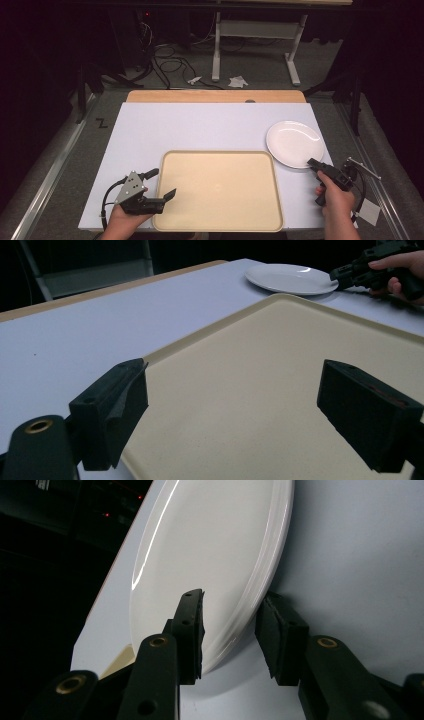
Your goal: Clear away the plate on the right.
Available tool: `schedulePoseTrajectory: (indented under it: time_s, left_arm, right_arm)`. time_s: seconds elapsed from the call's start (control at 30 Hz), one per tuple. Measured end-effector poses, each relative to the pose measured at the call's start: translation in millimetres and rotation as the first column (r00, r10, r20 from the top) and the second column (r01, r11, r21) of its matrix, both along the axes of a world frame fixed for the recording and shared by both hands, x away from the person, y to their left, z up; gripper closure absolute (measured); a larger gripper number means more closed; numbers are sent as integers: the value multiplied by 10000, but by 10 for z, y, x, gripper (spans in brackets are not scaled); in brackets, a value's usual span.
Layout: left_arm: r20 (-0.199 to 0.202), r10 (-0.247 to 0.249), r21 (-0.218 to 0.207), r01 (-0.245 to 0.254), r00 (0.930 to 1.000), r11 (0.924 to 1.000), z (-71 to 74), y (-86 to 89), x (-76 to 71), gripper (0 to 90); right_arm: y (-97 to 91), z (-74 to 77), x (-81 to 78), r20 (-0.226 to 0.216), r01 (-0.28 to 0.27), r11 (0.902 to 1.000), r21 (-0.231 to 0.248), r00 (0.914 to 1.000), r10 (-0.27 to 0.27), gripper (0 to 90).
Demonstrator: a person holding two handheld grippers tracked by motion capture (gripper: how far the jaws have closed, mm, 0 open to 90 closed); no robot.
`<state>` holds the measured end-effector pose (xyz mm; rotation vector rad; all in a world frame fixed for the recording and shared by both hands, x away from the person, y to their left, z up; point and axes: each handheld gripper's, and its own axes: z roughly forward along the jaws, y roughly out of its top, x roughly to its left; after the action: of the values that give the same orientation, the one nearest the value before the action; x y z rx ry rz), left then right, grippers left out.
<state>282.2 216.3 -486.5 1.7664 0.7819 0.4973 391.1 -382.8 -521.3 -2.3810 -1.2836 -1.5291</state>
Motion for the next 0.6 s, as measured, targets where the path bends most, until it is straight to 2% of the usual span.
schedulePoseTrajectory:
  time_s: [0.2,0.37,0.47,0.6]
  left_arm:
    - [-26,8,-81,-9,10000,10000,2,14,-8,137]
    - [-10,1,-96,-1,10000,10000,3,14,-10,137]
    - [-28,-42,-65,42,10000,10000,1,6,-13,137]
    - [-21,-63,-62,63,10000,10000,-2,-1,-14,138]
  right_arm:
    - [-14,-12,28,-120,367,9989,293,9993,-364,676]
    - [-23,-19,38,-154,493,9981,358,9987,-488,683]
    - [-18,-29,44,-241,786,9951,596,9967,-773,691]
    - [1,-28,51,-320,1040,9925,648,9943,-1021,704]
